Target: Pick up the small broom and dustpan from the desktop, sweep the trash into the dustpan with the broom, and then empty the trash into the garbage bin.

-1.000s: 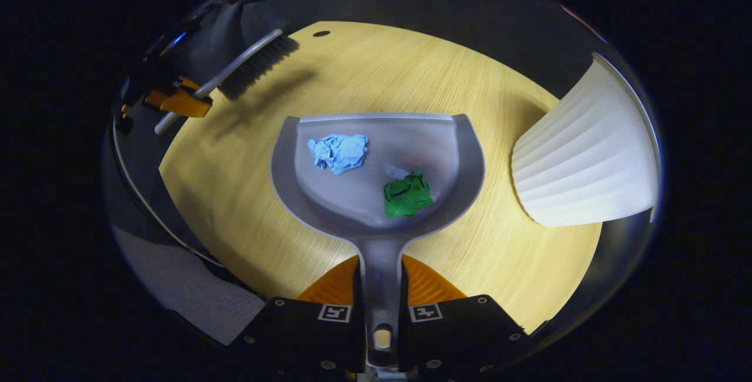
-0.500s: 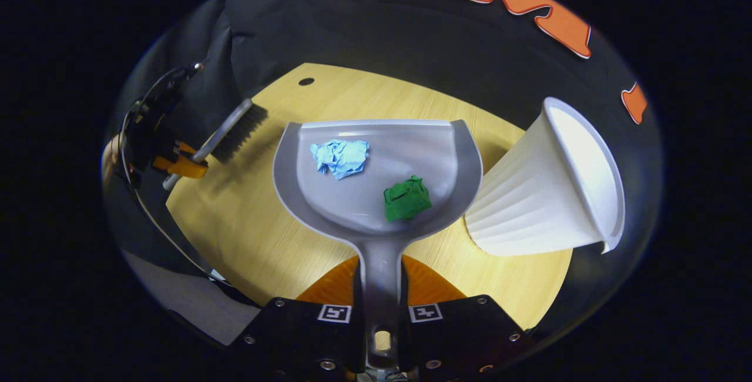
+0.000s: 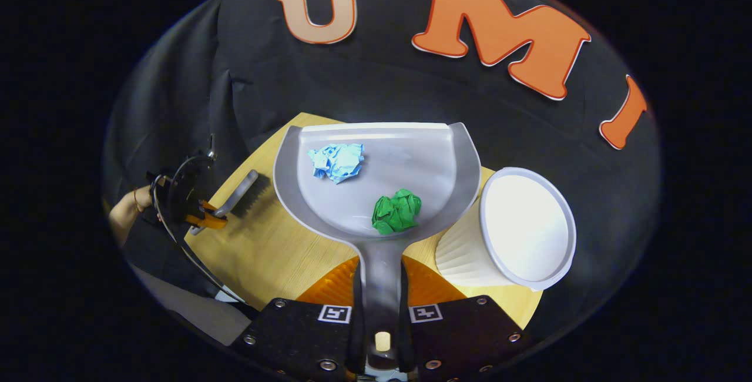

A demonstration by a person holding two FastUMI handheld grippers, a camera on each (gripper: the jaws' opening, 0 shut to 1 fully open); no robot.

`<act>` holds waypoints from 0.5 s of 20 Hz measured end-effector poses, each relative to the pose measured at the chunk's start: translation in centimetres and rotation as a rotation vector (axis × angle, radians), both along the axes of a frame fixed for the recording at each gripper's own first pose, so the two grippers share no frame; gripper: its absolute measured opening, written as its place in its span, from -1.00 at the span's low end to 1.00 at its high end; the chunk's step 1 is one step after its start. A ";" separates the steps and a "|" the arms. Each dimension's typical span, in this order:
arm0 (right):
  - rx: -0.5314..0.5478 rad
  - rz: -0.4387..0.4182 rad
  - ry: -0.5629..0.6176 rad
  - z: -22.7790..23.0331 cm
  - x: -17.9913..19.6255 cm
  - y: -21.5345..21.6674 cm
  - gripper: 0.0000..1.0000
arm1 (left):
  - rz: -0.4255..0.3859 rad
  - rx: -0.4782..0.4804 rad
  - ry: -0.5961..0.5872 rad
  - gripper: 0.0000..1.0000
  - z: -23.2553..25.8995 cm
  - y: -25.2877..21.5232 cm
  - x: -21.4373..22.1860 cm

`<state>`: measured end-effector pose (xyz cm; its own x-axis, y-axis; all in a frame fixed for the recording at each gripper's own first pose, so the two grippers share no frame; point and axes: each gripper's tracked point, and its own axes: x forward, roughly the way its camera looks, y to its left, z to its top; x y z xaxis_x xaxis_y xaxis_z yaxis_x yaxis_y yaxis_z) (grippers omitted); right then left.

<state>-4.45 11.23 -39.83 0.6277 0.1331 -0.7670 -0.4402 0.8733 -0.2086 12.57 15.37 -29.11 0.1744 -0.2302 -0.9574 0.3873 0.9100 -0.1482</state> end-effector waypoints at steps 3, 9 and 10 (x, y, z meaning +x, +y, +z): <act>-0.030 -0.060 -0.037 0.0 -0.1 -0.3 -0.58 | -0.005 0.003 0.001 -0.87 0.3 -0.2 0.0; -0.186 -0.209 -0.129 0.1 0.0 -2.0 -0.58 | -0.009 0.004 0.011 -0.87 0.1 -0.6 0.7; -0.225 -0.230 -0.135 0.2 -0.1 -2.3 -0.58 | -0.012 0.004 0.010 -0.87 0.3 -0.6 1.0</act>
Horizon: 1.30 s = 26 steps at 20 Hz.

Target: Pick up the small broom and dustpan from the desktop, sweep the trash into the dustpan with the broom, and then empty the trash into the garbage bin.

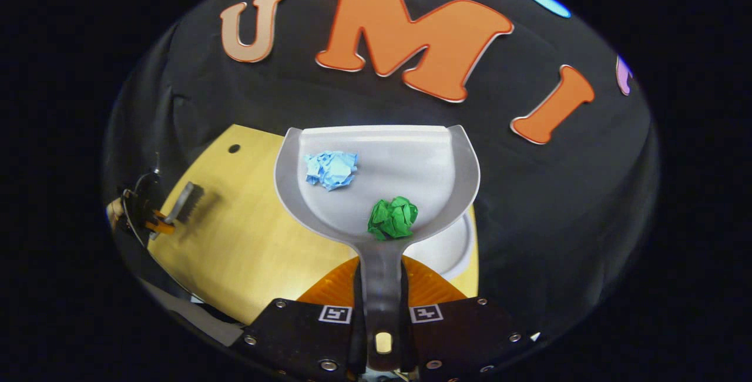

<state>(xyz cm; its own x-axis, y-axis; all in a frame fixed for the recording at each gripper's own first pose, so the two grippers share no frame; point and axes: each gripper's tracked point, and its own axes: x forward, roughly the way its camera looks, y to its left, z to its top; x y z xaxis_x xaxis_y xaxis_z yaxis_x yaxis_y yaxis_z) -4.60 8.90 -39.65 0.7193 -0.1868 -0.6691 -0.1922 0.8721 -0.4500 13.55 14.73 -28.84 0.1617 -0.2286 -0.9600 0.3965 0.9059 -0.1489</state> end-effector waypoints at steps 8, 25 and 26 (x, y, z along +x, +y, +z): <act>-0.219 -0.094 0.040 2.7 -0.3 0.5 -0.58 | -0.010 0.005 0.006 -0.87 0.6 -0.7 0.9; -0.607 -0.038 0.176 4.4 -0.2 0.0 -0.58 | 0.006 0.021 0.004 -0.87 0.1 -2.2 0.5; -0.614 -0.034 0.186 4.5 -0.2 -0.1 -0.58 | 0.007 0.021 0.004 -0.87 0.0 -2.3 0.5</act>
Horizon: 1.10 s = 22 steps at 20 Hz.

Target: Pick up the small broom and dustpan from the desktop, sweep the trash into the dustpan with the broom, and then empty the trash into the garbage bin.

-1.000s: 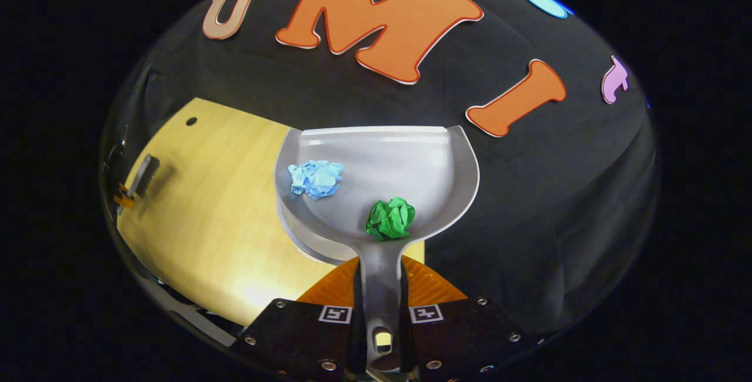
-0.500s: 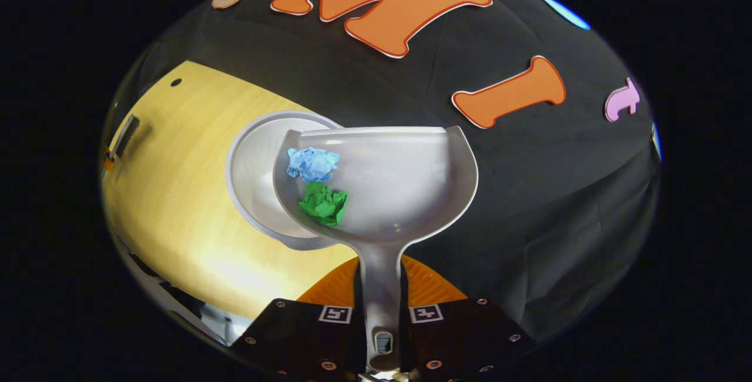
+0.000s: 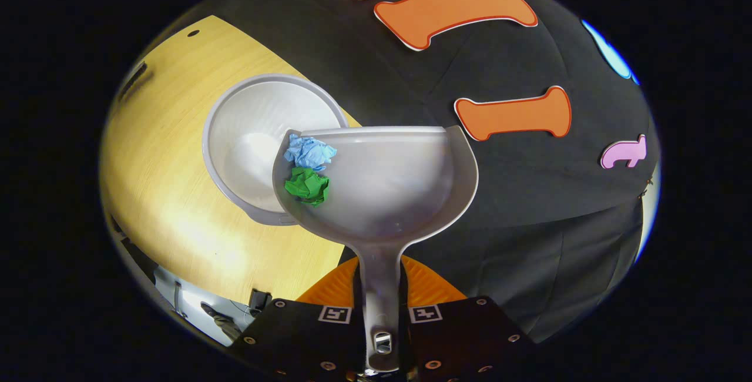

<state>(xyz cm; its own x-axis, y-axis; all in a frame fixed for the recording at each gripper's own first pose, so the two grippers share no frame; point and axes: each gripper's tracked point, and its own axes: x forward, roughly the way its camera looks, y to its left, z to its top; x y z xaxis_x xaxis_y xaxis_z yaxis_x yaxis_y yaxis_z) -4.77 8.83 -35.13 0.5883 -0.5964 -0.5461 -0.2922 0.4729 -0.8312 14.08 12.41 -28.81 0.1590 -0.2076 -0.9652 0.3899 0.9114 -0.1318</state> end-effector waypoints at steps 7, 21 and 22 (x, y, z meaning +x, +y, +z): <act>-0.194 0.069 0.072 3.5 1.2 1.4 -0.58 | 0.000 0.018 0.003 -0.87 -0.2 -0.5 -0.2; -0.109 0.070 0.067 2.4 0.6 3.0 -0.58 | -0.001 0.025 0.004 -0.88 -0.4 -0.9 -0.3; -0.048 0.041 0.049 2.0 0.4 3.2 -0.58 | -0.001 0.026 0.003 -0.87 -0.4 -1.0 -0.3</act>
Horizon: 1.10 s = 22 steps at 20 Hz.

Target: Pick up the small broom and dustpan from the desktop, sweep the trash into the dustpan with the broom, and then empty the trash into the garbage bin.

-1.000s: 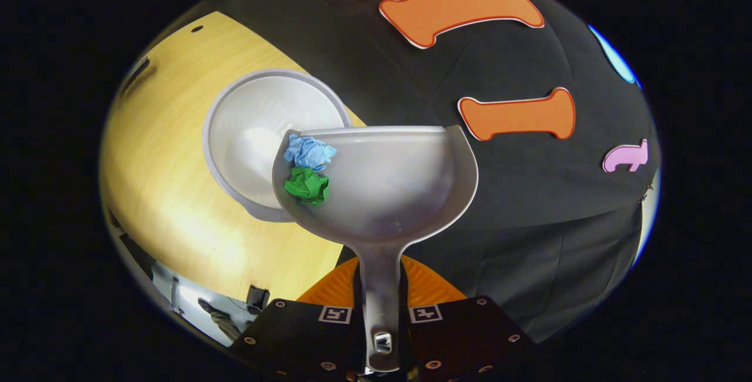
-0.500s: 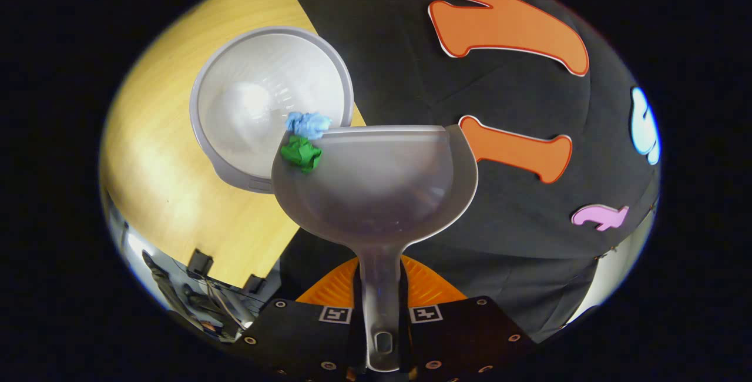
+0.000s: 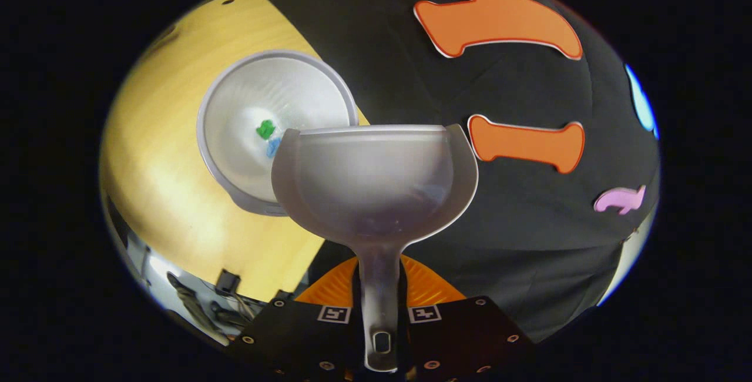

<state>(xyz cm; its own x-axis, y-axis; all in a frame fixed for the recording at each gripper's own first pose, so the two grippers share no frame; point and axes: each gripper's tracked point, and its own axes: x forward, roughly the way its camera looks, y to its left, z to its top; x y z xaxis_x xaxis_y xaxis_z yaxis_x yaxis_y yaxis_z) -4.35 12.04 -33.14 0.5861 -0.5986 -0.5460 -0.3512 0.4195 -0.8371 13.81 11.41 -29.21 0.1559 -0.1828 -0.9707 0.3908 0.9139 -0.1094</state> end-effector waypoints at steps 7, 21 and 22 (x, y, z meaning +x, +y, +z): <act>0.387 -0.105 -0.093 -0.5 0.3 3.2 -0.58 | 0.002 0.019 -0.005 -0.87 0.2 0.0 -0.1; 0.904 -0.011 -0.040 -4.4 -2.7 22.6 -0.58 | 0.000 0.001 -0.010 -0.87 0.2 0.3 -0.2; 0.923 -0.012 -0.030 -5.1 -3.1 23.6 -0.57 | 0.002 0.002 -0.011 -0.87 0.3 0.3 -0.1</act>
